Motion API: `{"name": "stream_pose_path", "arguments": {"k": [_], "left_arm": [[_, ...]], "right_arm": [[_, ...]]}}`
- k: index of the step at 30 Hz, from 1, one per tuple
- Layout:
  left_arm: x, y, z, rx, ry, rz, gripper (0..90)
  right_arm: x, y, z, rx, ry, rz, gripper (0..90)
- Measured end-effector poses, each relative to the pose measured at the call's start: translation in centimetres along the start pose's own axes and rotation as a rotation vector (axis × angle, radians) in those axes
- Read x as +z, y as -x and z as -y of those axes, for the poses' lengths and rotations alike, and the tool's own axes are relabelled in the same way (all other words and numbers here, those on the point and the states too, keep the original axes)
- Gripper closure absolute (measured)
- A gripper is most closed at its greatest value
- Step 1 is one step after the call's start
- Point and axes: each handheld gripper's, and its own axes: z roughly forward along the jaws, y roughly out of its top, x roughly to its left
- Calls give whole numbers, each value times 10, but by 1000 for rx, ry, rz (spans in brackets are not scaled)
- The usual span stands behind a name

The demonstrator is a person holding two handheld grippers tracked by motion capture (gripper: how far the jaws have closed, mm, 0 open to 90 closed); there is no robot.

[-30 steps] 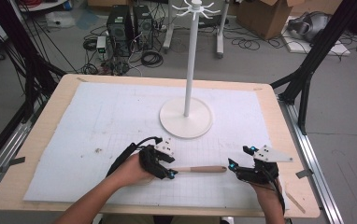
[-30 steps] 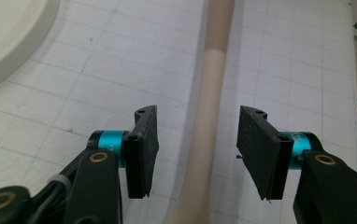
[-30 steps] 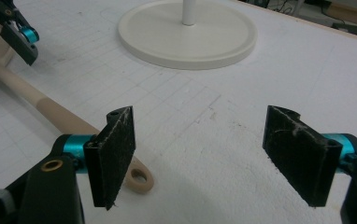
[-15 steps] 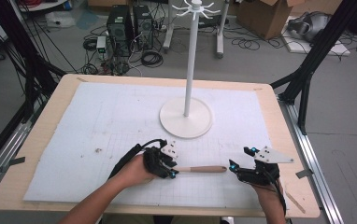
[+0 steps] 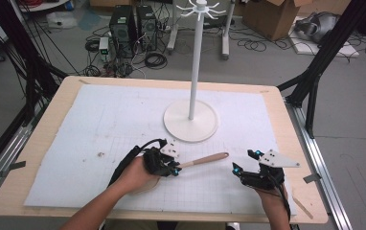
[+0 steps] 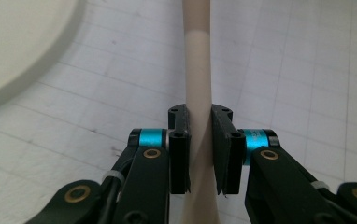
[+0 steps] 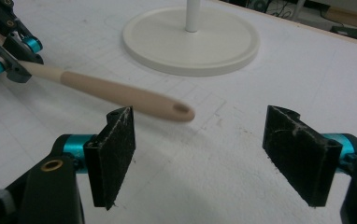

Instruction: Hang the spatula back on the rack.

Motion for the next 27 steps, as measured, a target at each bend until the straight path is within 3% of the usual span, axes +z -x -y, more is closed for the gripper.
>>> {"name": "stream_pose_path", "arguments": {"k": [4,7,13,22,27], "left_arm": [[-15,-1,-2,-32,88,-34,779],[-25,0,-5,-34,134,-66,779],[-37,3,-10,-50,220,-97,779],[-39,7,-14,-64,265,-127,779],[-43,7,-14,-70,275,-156,778]], "right_arm": [[4,-8,-6,26,25,-20,248],[8,-15,-14,22,45,-31,237],[24,-36,-43,10,95,-87,204],[49,-51,-73,32,105,-115,200],[53,-61,-93,51,165,-105,198]]}}
